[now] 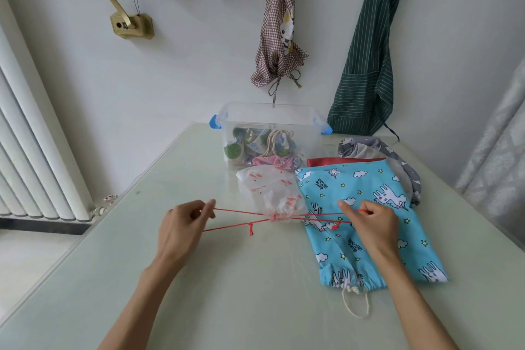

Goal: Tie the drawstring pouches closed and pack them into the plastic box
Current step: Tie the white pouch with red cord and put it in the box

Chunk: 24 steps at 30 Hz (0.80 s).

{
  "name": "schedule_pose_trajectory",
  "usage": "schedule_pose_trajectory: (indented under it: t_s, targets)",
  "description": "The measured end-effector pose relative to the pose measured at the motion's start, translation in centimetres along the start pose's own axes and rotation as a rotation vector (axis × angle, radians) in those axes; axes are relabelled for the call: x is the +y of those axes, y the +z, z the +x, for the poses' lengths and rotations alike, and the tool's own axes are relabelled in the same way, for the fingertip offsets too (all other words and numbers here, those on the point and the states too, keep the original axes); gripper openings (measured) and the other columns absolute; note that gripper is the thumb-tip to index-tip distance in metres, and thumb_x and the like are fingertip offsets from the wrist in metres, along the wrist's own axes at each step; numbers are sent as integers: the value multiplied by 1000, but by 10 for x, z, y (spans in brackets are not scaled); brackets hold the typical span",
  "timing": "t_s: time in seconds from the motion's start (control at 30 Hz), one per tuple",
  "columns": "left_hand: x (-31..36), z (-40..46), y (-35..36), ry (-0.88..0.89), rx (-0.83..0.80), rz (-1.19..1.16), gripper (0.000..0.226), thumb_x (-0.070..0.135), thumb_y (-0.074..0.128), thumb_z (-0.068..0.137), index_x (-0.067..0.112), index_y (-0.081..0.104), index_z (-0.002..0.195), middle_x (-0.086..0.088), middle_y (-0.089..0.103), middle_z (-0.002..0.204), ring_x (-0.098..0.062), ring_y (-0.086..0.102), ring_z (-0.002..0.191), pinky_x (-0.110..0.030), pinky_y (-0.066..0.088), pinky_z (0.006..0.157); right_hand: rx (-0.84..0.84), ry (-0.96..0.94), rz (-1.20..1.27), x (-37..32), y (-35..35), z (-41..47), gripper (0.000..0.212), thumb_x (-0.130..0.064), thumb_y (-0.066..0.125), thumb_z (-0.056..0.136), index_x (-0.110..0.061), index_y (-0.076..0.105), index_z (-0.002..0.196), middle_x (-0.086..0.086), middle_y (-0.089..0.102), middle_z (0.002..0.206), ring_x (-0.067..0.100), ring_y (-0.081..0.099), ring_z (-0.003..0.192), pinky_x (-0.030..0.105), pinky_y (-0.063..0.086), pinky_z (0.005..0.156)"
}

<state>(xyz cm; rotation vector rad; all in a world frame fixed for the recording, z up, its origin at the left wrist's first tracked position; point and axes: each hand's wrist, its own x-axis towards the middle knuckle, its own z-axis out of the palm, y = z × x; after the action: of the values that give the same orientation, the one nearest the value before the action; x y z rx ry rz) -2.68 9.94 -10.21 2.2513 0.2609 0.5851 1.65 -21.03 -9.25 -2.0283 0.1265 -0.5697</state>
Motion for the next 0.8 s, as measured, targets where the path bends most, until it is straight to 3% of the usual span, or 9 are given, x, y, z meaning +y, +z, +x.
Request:
schedule_pose_trajectory:
  t_s: [0.1,0.2,0.33,0.4,0.47,0.57,0.63,0.73,0.8]
  targets:
    - [-5,4,-4,-70,70,-29,36,42,55,91,22,67,64,8,42,37,-14,37,44,-28,27,49,63,36,20,4,0,1,59,-19,77,75,-16,23,49,2,20,49,12,16,50,27,17,48]
    - [-7,8,-3,-148,105,-35,35,41,56,91,21,69,66,3,38,36,-17,39,46,-27,26,48,77,30,9,4,5,2,56,-15,75,76,-14,25,50,2,21,49,17,17,52,29,17,50]
    - [-10,4,3,-142,95,125,31,40,52,93,25,65,68,6,56,59,-25,57,68,-28,32,54,-5,47,-177,3,11,1,42,-16,72,74,-14,36,53,-1,36,47,19,32,48,29,28,50]
    - [-11,2,7,-62,72,237,19,36,54,91,25,67,82,6,63,83,-24,58,91,-29,37,62,-136,93,-233,-2,9,3,24,-21,75,71,-17,51,70,-4,53,61,18,52,60,30,39,58]
    - [-7,0,8,40,97,298,16,29,58,90,25,67,102,5,61,108,-23,51,108,-32,41,74,-223,86,-303,-11,4,4,30,-21,77,70,-21,55,91,-5,57,81,22,58,84,32,43,70]
    - [17,-5,3,137,205,211,18,34,57,90,28,64,106,9,58,111,-19,56,98,-30,41,69,-88,-168,-442,-33,1,-1,18,-24,69,79,-26,62,96,-11,54,95,18,48,98,31,39,76]
    - [33,-10,6,124,95,141,24,45,55,88,33,59,108,15,56,111,-16,61,86,-28,40,66,-177,-198,-312,-47,6,-9,10,-26,64,83,-29,65,93,-12,63,97,12,55,94,28,43,75]
    - [41,-18,28,28,-289,239,50,49,60,84,26,43,125,11,51,125,-19,58,109,-31,42,79,-514,-84,-415,-49,31,-23,35,-34,64,82,-24,61,115,-7,62,113,14,58,108,29,44,88]
    - [37,-23,41,44,-345,251,46,46,59,86,24,42,123,10,56,119,-17,57,109,-30,42,78,-569,-68,-448,-43,47,-31,39,-35,61,83,-22,57,119,-6,63,114,16,58,109,29,46,89]
